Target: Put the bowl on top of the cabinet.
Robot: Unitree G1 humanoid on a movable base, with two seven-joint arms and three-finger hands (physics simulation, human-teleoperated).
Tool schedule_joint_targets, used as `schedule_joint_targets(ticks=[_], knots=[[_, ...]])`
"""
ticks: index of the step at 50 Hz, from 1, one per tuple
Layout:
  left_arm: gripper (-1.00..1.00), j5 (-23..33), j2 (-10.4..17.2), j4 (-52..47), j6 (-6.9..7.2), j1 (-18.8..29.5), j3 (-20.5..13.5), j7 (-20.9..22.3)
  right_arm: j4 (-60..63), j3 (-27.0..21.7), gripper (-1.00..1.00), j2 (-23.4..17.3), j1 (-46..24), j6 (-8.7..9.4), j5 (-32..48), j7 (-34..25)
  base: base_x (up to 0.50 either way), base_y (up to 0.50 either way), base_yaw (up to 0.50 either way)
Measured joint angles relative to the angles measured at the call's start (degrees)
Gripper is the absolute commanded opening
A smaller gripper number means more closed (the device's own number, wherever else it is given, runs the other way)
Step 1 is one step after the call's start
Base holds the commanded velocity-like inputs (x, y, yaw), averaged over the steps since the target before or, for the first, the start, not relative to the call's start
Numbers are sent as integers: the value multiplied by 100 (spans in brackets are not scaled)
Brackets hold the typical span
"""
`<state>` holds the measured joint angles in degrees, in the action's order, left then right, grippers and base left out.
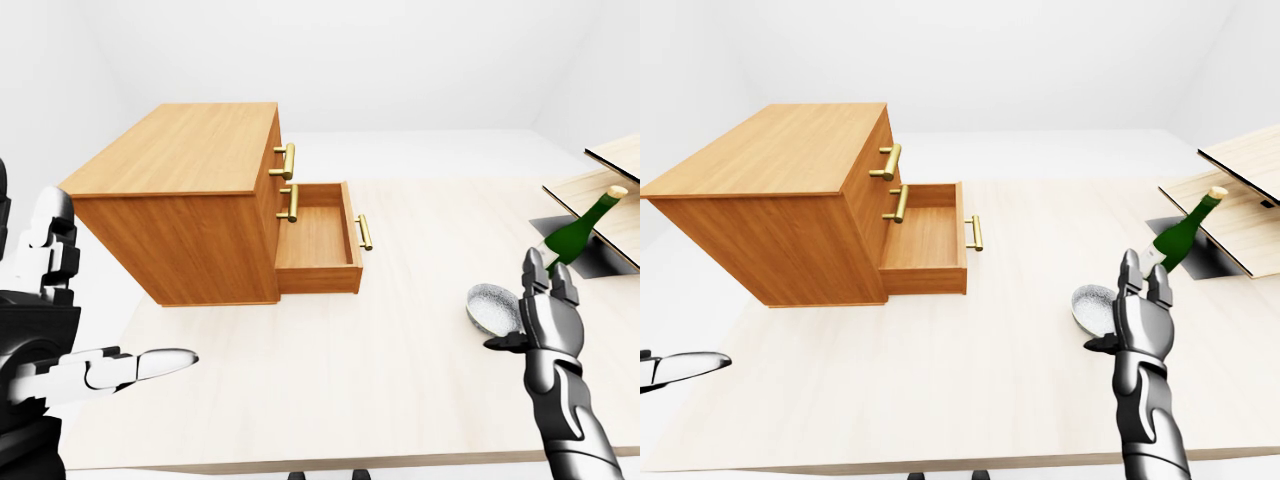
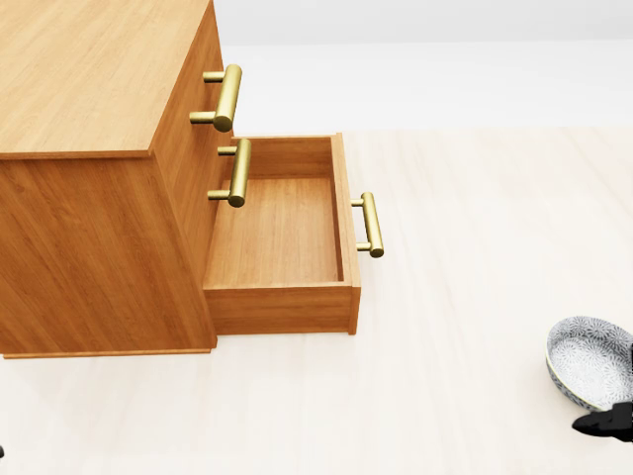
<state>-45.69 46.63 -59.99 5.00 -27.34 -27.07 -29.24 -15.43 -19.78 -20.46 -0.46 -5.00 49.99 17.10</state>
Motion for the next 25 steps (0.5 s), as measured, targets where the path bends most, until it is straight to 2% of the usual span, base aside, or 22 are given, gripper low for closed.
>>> schedule_joint_targets(ticks=[15,25], knots=[[100,-166,173,-1,0,-40,-83,-76,-341,203,100,-48,-131,0,195,315,0,0,0],[100,39,26,0,0,-121,30,-7,-584,388,100,-74,-211,0,392,603,0,0,0]])
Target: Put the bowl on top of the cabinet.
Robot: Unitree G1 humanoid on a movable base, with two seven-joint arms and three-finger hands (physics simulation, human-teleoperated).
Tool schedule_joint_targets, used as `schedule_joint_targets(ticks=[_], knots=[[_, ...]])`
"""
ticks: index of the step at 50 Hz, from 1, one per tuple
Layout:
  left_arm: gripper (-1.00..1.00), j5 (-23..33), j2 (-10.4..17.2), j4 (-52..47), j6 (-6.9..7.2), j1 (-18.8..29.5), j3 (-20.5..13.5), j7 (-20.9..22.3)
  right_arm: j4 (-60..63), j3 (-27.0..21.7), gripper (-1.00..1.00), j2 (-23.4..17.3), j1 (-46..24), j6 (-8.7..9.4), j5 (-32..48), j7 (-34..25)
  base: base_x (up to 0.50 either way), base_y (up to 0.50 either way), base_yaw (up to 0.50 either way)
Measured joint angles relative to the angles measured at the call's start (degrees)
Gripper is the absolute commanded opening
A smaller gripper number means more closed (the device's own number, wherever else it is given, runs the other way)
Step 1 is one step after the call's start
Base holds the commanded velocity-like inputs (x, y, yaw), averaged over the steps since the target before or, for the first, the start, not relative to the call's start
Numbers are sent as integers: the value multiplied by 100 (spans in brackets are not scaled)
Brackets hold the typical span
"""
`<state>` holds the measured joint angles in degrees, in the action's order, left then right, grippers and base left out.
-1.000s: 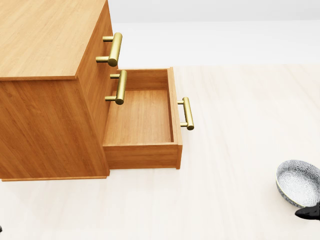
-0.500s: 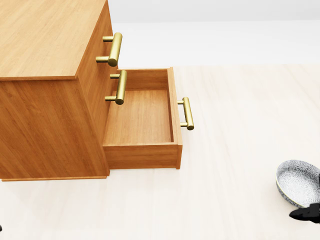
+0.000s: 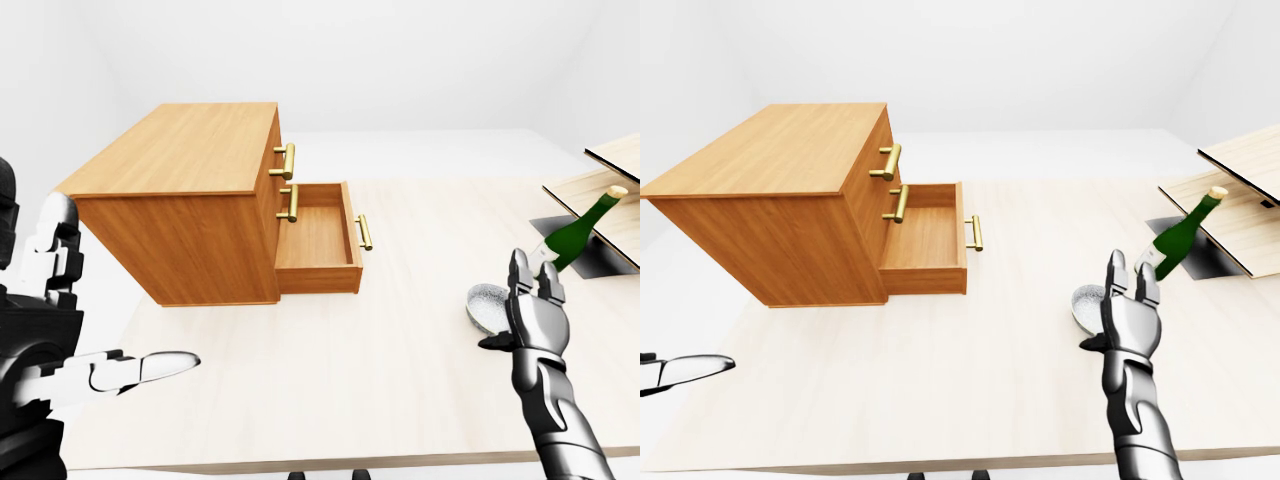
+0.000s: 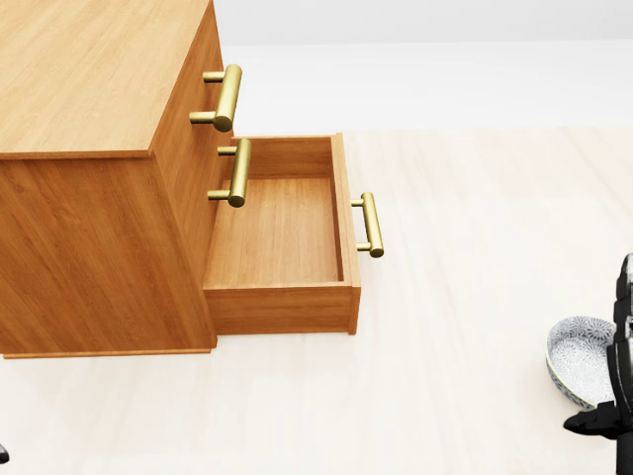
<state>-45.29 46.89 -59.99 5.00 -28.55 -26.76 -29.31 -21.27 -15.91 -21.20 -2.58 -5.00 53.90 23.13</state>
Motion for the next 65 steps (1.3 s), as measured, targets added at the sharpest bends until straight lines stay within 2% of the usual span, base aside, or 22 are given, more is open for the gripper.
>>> schedule_joint_targets(ticks=[20,32,47,65], knots=[[100,-29,-65,0,0,99,-63,46,-219,211,100,-12,19,0,292,363,0,0,0],[100,-123,29,0,0,69,-115,-24,-534,360,100,-66,-70,0,526,687,0,0,0],[100,-194,86,0,0,36,-160,-69,-923,566,100,-145,-213,0,740,687,0,0,0],[100,10,-88,0,0,-3,-43,14,-1361,748,100,-292,-520,-1,799,687,0,0,0]])
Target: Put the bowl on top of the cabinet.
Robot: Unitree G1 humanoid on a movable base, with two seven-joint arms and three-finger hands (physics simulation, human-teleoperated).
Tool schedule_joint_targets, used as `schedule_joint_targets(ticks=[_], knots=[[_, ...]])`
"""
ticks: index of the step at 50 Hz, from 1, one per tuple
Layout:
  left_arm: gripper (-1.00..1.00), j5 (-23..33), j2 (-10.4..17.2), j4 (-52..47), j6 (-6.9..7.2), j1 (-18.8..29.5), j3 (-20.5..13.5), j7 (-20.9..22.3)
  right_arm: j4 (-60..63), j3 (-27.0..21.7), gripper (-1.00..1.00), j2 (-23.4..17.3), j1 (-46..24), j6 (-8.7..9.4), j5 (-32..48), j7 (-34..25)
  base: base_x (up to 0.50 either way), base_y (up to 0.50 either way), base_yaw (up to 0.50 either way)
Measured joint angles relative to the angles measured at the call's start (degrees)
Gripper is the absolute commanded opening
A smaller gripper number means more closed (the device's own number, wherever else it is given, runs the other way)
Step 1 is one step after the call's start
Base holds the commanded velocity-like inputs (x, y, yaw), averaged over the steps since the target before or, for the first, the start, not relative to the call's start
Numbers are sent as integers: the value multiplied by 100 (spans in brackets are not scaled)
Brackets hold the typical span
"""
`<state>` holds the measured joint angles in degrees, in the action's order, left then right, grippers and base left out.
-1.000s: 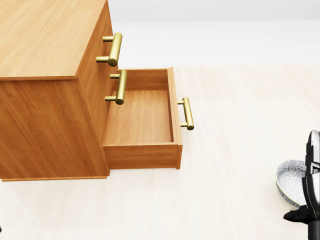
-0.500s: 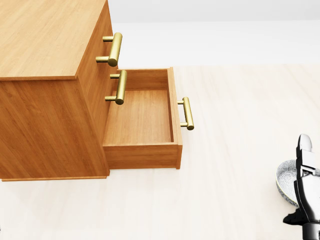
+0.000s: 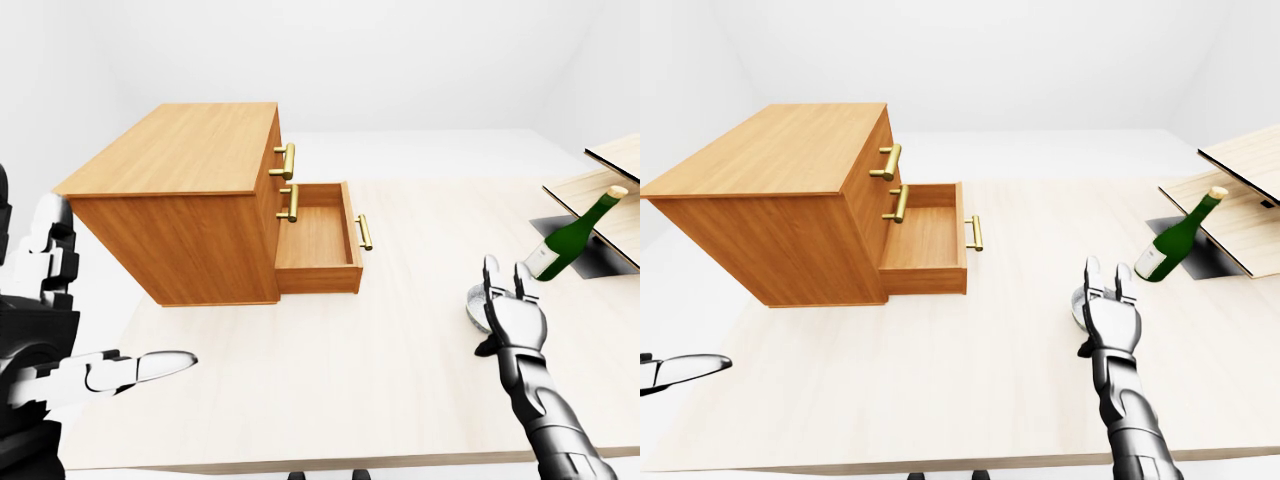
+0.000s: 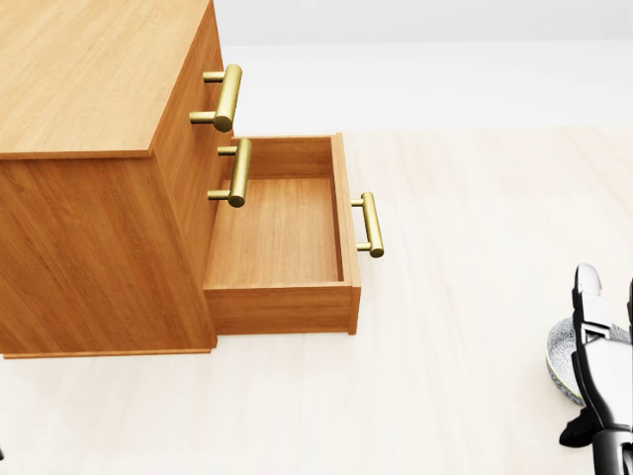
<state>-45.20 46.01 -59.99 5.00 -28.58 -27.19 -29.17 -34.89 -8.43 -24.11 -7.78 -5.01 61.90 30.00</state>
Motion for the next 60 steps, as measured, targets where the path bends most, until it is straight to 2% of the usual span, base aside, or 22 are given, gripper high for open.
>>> schedule_joint_targets(ticks=[9,10,11,23,31,38,46,60], knots=[[100,35,-56,1,0,32,23,26,-214,86,100,-62,-160,0,17,0,0,0,0],[100,19,-48,1,0,41,14,20,-236,94,18,-69,-176,0,20,0,0,0,0],[100,3,-42,2,0,50,6,14,-261,100,-100,-78,-184,3,44,2,0,0,0],[100,-142,43,1,0,109,-72,-60,-373,155,-100,-89,-147,1,58,0,0,0,0],[100,-28,-61,0,0,101,-9,1,-278,103,-100,-63,-25,2,110,0,0,0,0],[100,107,-189,0,0,98,64,81,62,-39,-100,9,78,1,-183,-61,0,0,0],[100,202,-297,0,0,100,105,152,645,-257,-100,122,81,1,-701,-543,0,0,0],[100,92,-254,1,0,59,-6,137,1788,-529,-100,323,-66,1,-1477,-1541,0,0,0]])
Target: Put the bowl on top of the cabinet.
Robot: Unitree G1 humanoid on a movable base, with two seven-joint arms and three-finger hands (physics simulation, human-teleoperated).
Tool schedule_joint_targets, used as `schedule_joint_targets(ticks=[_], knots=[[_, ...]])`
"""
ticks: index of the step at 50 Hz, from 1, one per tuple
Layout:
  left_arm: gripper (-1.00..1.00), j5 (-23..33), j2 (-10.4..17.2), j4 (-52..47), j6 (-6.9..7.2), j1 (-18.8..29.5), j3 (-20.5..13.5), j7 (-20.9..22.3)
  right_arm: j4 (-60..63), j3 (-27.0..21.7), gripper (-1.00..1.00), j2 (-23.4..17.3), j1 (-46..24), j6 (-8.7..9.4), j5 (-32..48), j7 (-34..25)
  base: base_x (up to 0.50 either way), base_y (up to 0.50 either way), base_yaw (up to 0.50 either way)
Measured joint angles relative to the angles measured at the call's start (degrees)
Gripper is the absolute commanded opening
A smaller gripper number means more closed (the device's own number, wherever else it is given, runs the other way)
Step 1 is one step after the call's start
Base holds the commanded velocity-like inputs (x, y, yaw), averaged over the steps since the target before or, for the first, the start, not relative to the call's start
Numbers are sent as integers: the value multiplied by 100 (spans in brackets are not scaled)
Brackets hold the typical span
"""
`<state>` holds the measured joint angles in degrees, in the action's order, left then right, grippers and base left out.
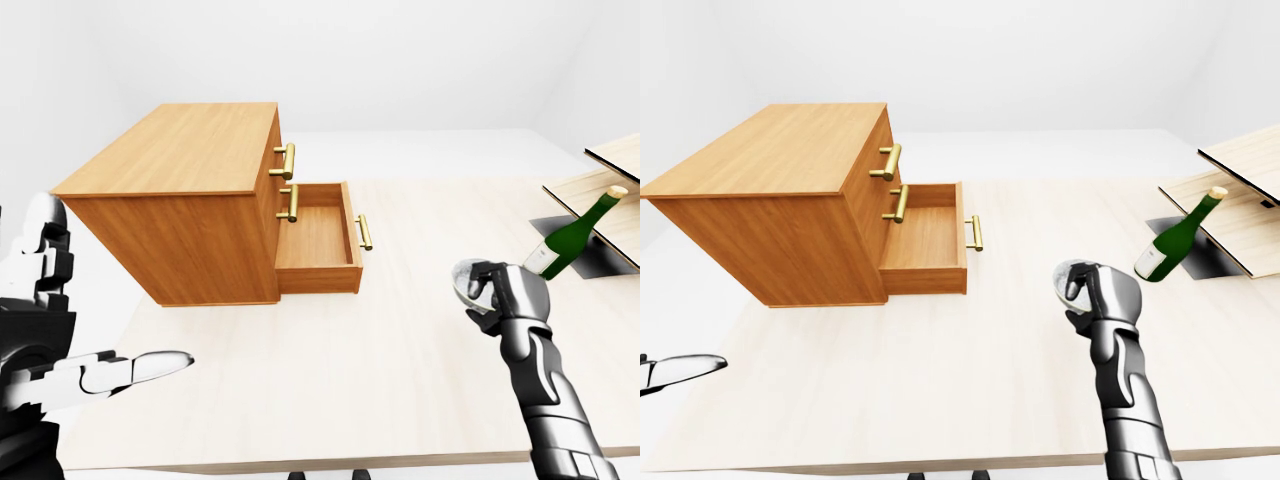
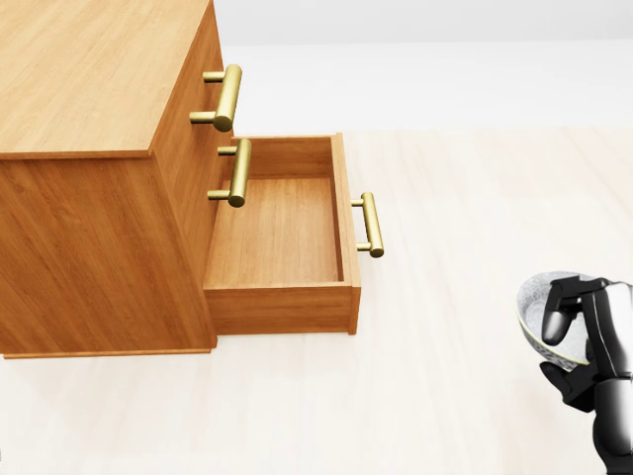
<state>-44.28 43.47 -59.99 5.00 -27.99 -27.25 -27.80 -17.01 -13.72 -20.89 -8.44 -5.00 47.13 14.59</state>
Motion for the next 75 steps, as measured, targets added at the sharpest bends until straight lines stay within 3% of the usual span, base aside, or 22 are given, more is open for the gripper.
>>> schedule_joint_targets(ticks=[27,48,75], knots=[[100,-186,30,-1,0,66,-205,16,1426,50,-100,236,-445,0,-318,-1038,0,0,0],[100,-312,141,-1,0,40,-275,-58,1964,341,-100,232,-1397,0,-429,-1885,0,0,0],[100,-380,181,-1,0,20,-325,-74,2566,855,-100,617,-2534,0,-737,-3206,0,0,0]])
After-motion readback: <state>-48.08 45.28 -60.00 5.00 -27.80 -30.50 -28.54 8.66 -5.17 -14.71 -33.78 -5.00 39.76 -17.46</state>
